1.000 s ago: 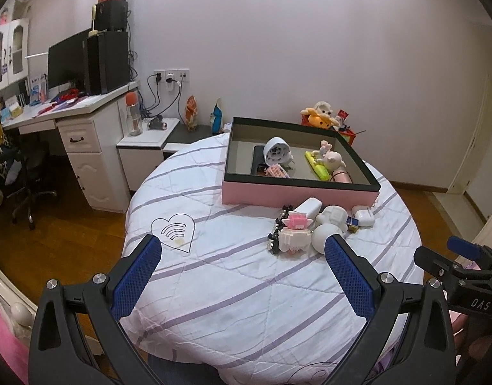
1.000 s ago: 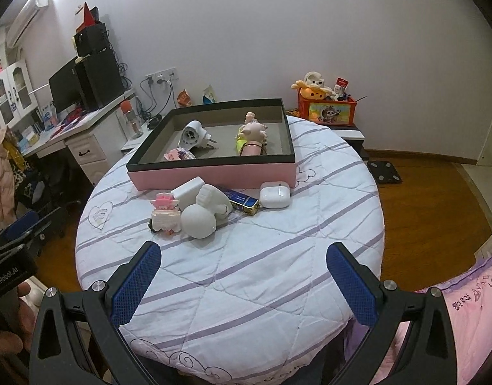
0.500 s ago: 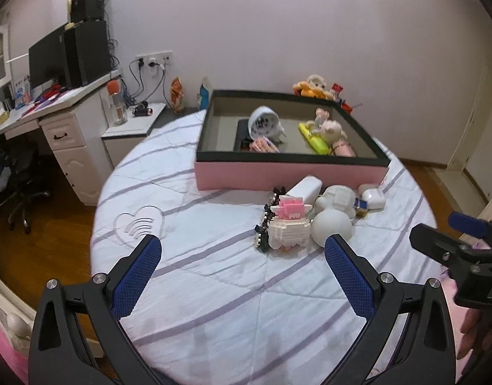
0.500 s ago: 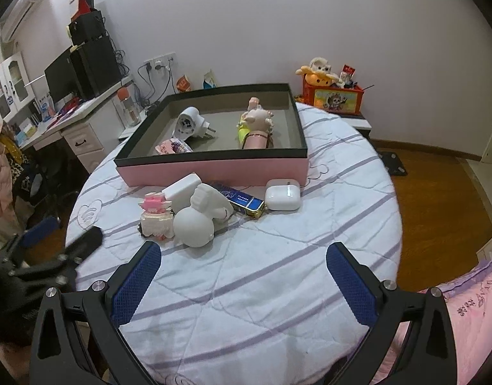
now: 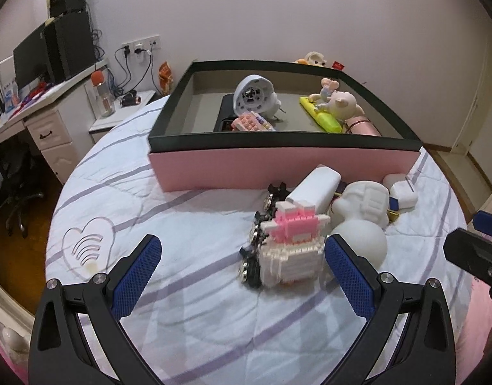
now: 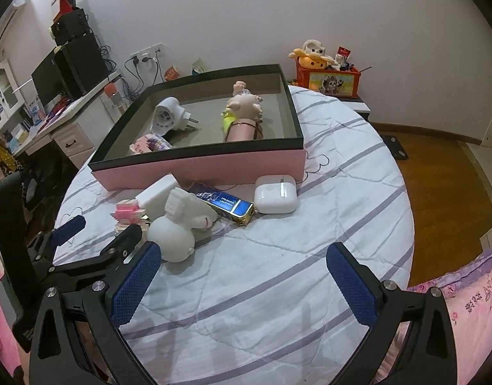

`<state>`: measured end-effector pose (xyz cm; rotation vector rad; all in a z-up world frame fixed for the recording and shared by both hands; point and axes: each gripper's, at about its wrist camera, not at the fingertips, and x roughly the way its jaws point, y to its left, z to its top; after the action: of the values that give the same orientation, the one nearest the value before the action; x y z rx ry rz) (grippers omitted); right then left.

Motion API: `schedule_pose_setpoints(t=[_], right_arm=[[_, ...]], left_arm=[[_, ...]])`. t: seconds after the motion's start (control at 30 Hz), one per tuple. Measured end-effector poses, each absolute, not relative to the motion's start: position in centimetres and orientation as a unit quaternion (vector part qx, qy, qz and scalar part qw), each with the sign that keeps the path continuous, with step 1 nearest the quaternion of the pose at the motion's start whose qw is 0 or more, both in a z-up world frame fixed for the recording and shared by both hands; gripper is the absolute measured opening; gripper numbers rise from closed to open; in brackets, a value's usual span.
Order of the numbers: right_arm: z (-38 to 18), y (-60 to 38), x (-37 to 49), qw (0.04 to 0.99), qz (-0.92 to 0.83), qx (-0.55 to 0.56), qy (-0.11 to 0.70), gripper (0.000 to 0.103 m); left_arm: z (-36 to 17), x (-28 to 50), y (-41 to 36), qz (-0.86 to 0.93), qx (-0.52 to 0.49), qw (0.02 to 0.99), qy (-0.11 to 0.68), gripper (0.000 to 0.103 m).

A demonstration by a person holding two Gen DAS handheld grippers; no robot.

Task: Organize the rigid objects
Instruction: 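Grasp the pink-white block figure with the left tool while the right tool grasps the white toy figure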

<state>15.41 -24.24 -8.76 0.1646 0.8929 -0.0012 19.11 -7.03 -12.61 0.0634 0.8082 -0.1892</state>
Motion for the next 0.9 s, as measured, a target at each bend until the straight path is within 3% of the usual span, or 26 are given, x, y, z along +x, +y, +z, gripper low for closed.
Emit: schedule_pose_setpoints(t=[0.13,0.23,0.3,0.37,0.5,0.83,0.9], right_arm=[[-9.2,-24.3,15.8,0.895,0.002,0.079,0.438,0.103],[-9.5,-24.2,16.0,0.893,0.005,0.079,0.442,0.103],[-9.7,-24.1,16.2,0.892,0.007,0.078,0.444,0.103],[-9.8,-24.0,16.3,0.892,0.009,0.078,0.445,0.103],[-10.0,-23.7,16.5,0.890,0.011,0.078,0.450,0.103],[-10.6,-22.4,17.5,0.887,0.015,0.092,0.453,0.103],[-10.6,-21.7,17.8,0.887,0.019,0.093,0.453,0.103]], left_arm=[[-13.3,19.9,-7.6,-0.095,0.035,0.912,0.398,0.096],[-13.6,20.4,-7.5,-0.113,0.018,0.906,0.407,0.082],[-13.9,20.4,-7.5,-0.123,0.015,0.902,0.414,0.061],[-14.1,20.3,-7.3,-0.128,0.010,0.901,0.415,0.054],[-13.9,20.0,-6.4,-0.136,-0.009,0.902,0.410,0.044],[-13.0,19.0,-4.2,-0.136,-0.032,0.907,0.397,0.041],[-12.6,18.6,-3.8,-0.138,-0.034,0.908,0.394,0.033]])
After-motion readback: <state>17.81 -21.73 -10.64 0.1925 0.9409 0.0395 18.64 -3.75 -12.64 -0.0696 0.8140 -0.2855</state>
